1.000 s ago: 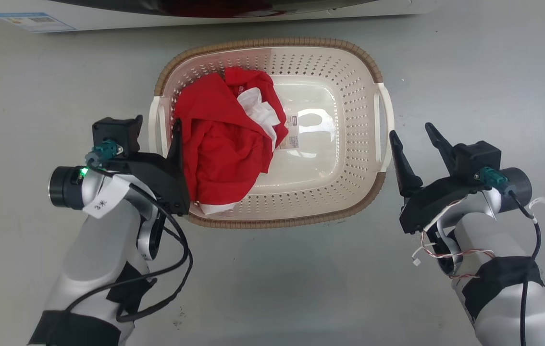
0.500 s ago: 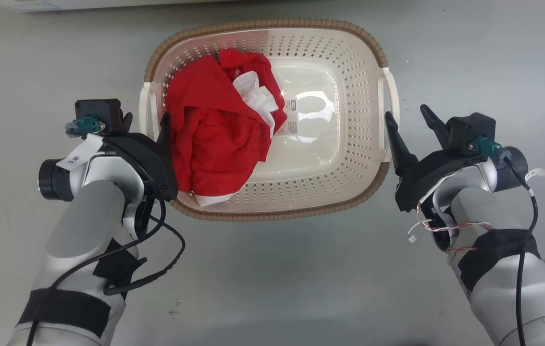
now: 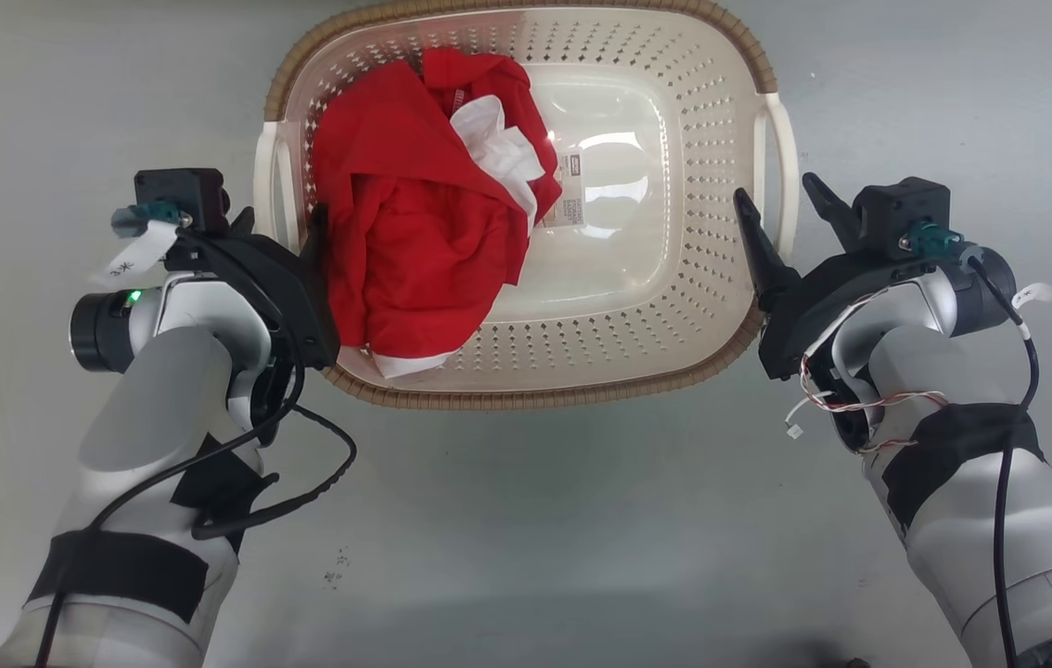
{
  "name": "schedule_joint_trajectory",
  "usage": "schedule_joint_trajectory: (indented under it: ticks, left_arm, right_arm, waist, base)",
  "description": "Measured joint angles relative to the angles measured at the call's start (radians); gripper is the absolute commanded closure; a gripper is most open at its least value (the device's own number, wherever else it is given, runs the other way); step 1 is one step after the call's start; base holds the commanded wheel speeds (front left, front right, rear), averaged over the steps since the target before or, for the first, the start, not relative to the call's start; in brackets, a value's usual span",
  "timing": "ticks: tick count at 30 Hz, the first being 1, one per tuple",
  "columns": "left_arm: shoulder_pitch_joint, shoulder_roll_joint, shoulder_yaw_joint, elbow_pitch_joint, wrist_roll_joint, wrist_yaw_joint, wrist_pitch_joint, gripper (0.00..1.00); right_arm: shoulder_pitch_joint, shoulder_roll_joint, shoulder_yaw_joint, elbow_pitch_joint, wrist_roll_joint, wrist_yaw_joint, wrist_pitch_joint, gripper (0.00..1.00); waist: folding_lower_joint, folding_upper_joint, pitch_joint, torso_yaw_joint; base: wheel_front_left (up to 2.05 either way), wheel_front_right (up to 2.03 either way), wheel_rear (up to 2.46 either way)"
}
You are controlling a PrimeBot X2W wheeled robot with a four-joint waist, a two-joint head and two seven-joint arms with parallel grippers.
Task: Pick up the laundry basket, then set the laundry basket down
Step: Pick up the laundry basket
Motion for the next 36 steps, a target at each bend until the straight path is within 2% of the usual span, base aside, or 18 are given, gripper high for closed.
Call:
schedule_joint_trajectory:
  ticks: [1,2,3,4,6,8,15,36]
  left_arm:
    - [-0.003,0.0,0.001,0.006,-0.005,-0.001,0.0,0.0]
    - [-0.007,-0.001,0.003,0.012,-0.008,-0.001,0.0,0.13]
    - [-0.01,-0.001,0.005,0.018,-0.017,-0.003,0.0,0.91]
    - [-0.012,-0.002,0.007,0.024,-0.024,-0.009,0.0,1.0]
    - [-0.012,-0.011,0.006,0.032,-0.026,-0.019,0.0,1.0]
    - [-0.014,-0.028,0.007,0.04,-0.033,-0.017,-0.001,1.0]
    - [-0.019,-0.031,0.008,0.072,-0.041,-0.027,-0.009,1.0]
    - [0.016,-0.056,0.004,0.162,-0.058,-0.045,-0.008,1.0]
  right_arm:
    - [-0.005,0.0,0.001,0.007,0.004,0.0,0.0,0.0]
    - [-0.009,0.0,0.002,0.014,0.006,0.003,0.005,0.23]
    - [-0.012,0.001,0.002,0.021,0.007,0.005,0.008,1.0]
    - [-0.013,0.001,0.003,0.028,0.009,0.006,0.008,1.0]
    - [-0.014,0.012,0.006,0.035,0.014,0.016,0.008,1.0]
    - [-0.023,0.023,0.003,0.047,0.023,0.01,0.008,1.0]
    - [-0.036,0.024,0.003,0.084,0.031,0.012,0.007,1.0]
    - [0.016,0.039,0.003,0.189,0.076,0.025,0.007,1.0]
  waist:
    - [0.0,0.0001,0.004,0.001]
    - [0.0,0.0001,0.008,0.002]
    - [0.0,0.0,0.012,0.003]
    - [0.0,0.0001,0.014,0.004]
    - [0.0,0.0,0.016,0.005]
    - [-0.0001,0.0,0.017,0.006]
    - [0.0,0.0001,0.009,0.008]
    - [-0.0001,0.0,-0.163,0.001]
  base:
    - [0.0,0.0,0.0]
    - [0.0,0.0,0.0]
    - [0.0,0.0,0.0]
    - [0.0,0.0,0.0]
    - [0.0,0.0,0.0]
    - [0.0,0.0,0.0]
    - [0.0,0.0,0.0]
    - [0.0,0.0,0.0]
